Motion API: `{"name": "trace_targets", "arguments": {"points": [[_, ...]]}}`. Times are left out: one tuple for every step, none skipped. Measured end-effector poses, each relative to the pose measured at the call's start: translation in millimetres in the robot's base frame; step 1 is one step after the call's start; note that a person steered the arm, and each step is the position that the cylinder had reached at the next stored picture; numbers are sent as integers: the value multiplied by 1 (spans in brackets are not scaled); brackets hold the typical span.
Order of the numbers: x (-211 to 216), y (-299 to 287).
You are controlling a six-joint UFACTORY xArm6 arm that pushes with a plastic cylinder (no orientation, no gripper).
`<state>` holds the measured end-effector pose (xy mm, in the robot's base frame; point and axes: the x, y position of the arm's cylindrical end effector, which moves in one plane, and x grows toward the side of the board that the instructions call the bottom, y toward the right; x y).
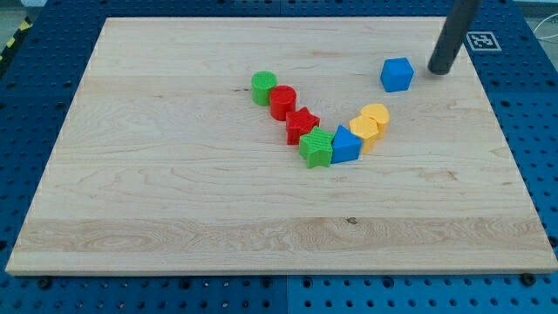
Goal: Push blue cube slightly right
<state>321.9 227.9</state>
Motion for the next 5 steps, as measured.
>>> {"name": "trace_targets", "arguments": {"points": [[9,-27],[27,-44],[42,-59],[24,-73],[-12,-84]]}}
